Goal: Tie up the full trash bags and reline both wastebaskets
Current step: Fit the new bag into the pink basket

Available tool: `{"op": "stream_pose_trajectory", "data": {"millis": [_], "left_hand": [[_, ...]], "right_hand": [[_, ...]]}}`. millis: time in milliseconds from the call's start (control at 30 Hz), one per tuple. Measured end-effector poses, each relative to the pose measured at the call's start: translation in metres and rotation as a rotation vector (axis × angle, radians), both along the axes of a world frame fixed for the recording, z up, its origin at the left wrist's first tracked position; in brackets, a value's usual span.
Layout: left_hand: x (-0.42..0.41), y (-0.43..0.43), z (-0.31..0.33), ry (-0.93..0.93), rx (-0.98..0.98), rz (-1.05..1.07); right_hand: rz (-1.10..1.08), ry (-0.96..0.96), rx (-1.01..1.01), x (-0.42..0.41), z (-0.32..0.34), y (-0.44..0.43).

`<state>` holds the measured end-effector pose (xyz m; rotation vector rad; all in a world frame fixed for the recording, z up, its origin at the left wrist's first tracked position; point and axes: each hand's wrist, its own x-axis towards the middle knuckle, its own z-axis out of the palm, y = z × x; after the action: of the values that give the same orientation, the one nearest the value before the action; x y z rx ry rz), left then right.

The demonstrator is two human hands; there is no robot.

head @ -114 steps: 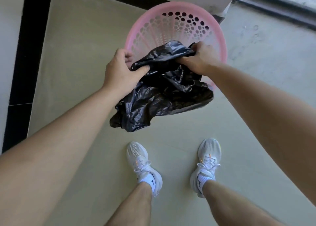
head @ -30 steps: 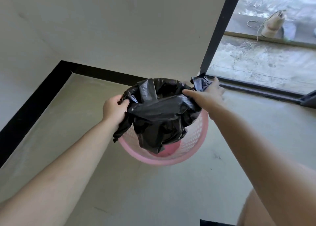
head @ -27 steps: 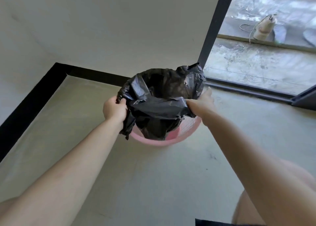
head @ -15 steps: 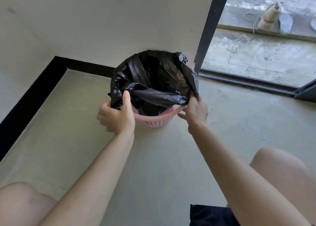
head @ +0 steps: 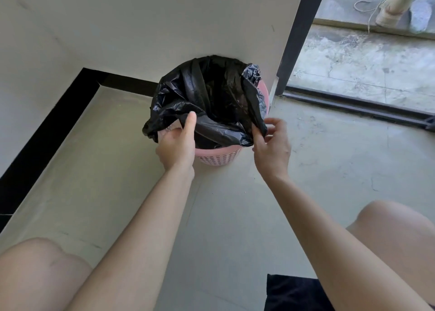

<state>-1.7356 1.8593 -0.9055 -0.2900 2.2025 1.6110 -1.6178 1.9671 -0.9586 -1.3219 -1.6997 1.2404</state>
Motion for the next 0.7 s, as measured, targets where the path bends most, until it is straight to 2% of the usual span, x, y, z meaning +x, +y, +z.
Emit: {"op": "stream_pose_trajectory", "data": {"millis": [100,267,367,433,533,633,700], "left_hand": [[-0.009,-0.004,-0.003,-0.111,0.092,0.137],[-0.001,-0.03,-0.019,-0.148,0.412,0.352],[0.011,-0.036,-0.031,-0.293,0.548,0.373],[0.017,-0.037,-0.037,-0.429,0.554,0.385],[0.016,-0.04,-0.051,-0.544,0.417,0.342],[0.004,-0.04,-0.046,-0.517,0.319,0.329],[-0.005,-0.037,-0.034,-0.448,0.342,0.429]], "right_hand": [[0.061,0.068,-0.074,0.0,-0.001,-0.005],[-0.018,0.404,-0.521,0.001,0.009,-0.012],[-0.164,0.494,-0.811,-0.001,0.003,-0.009],[-0.208,0.526,-0.955,-0.001,-0.003,-0.007],[-0.185,0.537,-1.023,-0.001,-0.013,0.002],[-0.11,0.425,-0.993,-0.004,-0.016,0.017],[-0.09,0.311,-0.939,-0.006,-0.016,0.027]]}}
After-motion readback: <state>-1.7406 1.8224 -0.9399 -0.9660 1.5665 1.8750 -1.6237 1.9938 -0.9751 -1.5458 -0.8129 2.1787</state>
